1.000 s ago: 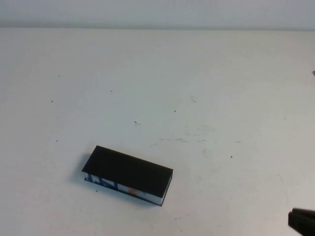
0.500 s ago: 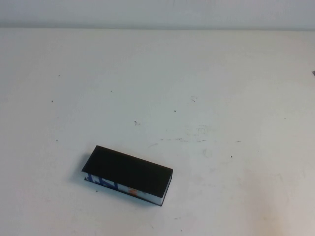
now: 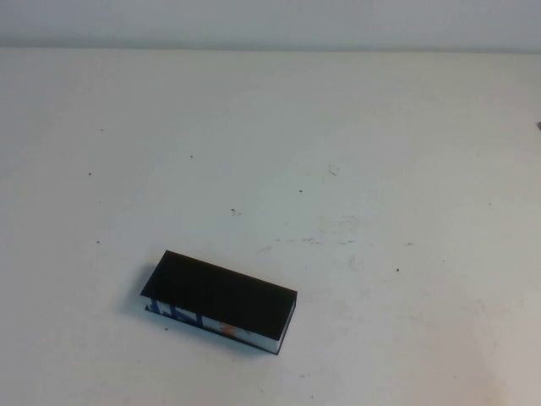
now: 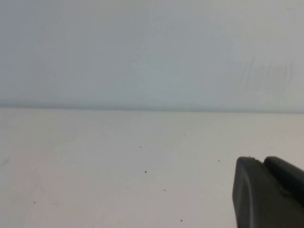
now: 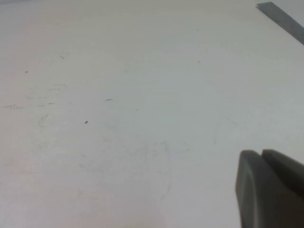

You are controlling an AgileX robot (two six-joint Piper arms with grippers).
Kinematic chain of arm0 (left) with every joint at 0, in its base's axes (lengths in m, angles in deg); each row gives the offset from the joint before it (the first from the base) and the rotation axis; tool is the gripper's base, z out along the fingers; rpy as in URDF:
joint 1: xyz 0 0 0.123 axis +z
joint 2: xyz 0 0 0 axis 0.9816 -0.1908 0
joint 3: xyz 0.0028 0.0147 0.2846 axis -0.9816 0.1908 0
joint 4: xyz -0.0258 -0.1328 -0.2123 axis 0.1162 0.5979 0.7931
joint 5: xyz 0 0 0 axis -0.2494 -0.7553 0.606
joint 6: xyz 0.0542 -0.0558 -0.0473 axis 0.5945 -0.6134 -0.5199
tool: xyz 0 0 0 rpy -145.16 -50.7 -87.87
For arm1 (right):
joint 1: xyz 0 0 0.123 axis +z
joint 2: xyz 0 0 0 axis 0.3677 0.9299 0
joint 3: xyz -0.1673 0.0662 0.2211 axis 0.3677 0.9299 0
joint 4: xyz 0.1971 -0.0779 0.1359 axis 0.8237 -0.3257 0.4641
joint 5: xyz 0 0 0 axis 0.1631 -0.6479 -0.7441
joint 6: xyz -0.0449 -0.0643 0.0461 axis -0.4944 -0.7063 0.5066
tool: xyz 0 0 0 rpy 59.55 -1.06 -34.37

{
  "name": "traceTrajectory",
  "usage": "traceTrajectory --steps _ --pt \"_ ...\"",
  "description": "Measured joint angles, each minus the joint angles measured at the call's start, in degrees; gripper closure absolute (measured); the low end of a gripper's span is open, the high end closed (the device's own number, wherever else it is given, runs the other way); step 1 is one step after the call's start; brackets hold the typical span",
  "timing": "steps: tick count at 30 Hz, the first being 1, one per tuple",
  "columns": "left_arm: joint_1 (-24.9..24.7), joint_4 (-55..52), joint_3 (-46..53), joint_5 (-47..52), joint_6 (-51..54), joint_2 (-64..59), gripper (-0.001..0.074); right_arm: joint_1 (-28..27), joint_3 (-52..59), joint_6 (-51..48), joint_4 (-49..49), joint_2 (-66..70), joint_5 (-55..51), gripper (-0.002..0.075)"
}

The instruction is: Return glasses to glasses case

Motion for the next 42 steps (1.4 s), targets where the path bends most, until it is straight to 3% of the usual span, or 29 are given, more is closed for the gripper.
traceTrajectory --steps 25,27,29,34,36,39,42 --pt "0.0 -2.2 0.0 -1.4 -1.2 0.0 0.0734 0.0 0.0 0.0 0.0 0.0 -0.2 0.074" --pt "0.0 -9.7 0.0 -1.4 -7.7 -0.2 0.0734 0.0 0.0 0.0 0.0 0.0 -0.2 0.074" --pt "0.1 -26.3 0.0 -1.2 -20.7 -0.8 0.0734 0.0 0.0 0.0 0.0 0.0 -0.2 0.074" --pt "2.6 -74.0 0.0 6.2 -66.1 -1.1 0.0734 0.0 0.0 0.0 0.0 0.0 -0.2 0.074" --pt "3.8 -85.4 0.0 12.4 -78.0 -0.4 0.0734 0.0 0.0 0.0 0.0 0.0 -0.2 0.074" --pt "5.3 -92.7 0.0 23.4 -86.7 0.1 0.0734 0.0 0.0 0.0 0.2 0.0 -0.2 0.074" --pt "5.7 -95.0 0.0 27.7 -88.9 0.2 0.0734 0.0 0.0 0.0 0.6 0.0 -0.2 0.074"
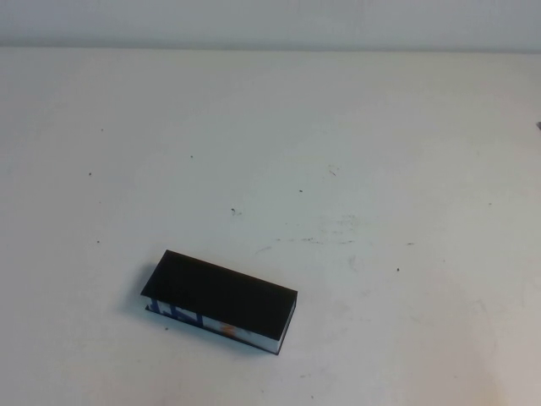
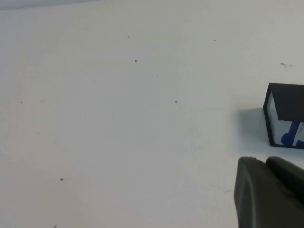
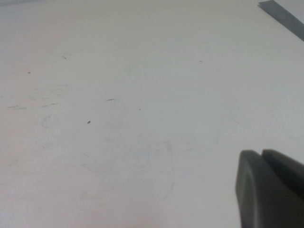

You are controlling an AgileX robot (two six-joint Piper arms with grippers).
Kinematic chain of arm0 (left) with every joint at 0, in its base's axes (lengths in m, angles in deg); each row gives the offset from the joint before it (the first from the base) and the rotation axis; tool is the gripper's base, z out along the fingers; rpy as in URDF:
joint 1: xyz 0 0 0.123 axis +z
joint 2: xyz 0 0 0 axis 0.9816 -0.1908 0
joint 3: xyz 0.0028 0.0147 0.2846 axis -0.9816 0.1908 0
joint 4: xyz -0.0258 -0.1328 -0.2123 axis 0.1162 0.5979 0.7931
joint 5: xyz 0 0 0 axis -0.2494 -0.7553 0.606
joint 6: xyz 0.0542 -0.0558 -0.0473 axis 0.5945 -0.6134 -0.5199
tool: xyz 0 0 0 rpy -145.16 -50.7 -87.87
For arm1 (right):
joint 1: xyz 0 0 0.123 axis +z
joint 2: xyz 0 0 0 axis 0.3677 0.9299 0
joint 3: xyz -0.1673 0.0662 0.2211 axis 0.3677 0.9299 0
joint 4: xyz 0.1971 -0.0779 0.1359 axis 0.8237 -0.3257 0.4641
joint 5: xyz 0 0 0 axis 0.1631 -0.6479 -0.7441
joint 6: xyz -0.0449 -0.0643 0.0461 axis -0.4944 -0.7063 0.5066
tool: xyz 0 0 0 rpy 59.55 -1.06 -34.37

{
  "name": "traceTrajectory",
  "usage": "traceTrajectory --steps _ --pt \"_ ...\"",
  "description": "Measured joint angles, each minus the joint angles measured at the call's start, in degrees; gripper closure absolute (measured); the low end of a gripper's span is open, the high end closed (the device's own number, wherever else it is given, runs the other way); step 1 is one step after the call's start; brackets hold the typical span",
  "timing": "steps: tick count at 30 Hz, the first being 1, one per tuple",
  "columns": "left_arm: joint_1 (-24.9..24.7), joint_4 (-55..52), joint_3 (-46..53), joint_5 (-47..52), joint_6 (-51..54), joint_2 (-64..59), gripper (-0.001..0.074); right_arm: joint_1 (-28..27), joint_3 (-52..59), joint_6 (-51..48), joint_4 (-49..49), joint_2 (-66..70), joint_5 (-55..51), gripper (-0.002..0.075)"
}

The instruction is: Return glasses to glasses case

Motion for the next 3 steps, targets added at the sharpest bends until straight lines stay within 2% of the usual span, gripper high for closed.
traceTrajectory --steps 3 --pt "0.1 -0.4 0.0 0.4 -0.2 0.0 0.0734 0.0 0.0 0.0 0.1 0.0 0.0 0.074"
